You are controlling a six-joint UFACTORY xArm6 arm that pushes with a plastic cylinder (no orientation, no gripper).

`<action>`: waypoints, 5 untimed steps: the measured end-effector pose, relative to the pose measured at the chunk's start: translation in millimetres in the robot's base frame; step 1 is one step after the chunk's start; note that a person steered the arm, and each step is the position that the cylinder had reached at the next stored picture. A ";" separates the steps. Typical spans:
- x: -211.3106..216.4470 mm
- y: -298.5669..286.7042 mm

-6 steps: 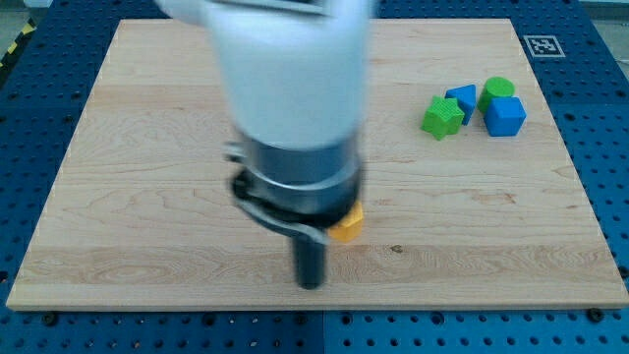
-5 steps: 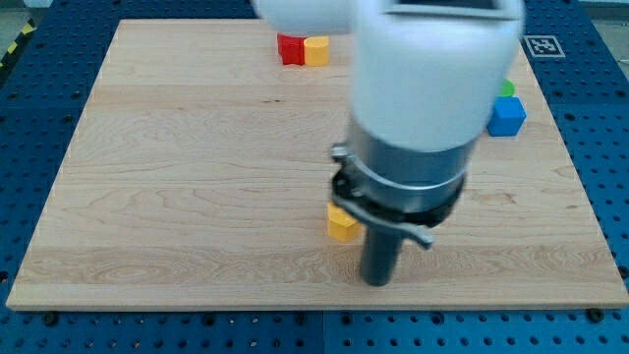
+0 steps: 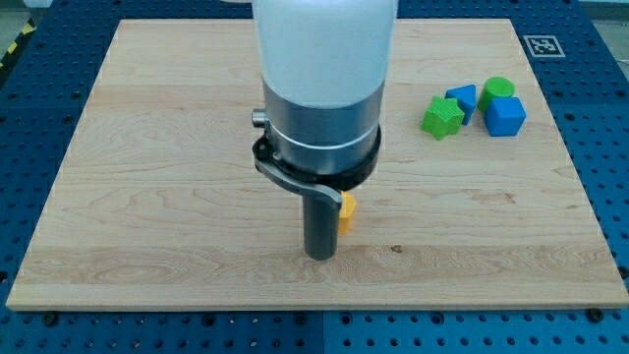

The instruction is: Push the yellow hexagon below the yellow heart

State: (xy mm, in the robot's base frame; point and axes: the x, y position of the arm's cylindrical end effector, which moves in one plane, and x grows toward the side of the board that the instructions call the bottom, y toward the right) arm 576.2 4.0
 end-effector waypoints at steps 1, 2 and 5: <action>-1.8 2.0; -14.3 3.2; -46.0 44.7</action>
State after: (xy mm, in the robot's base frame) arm 530.2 48.7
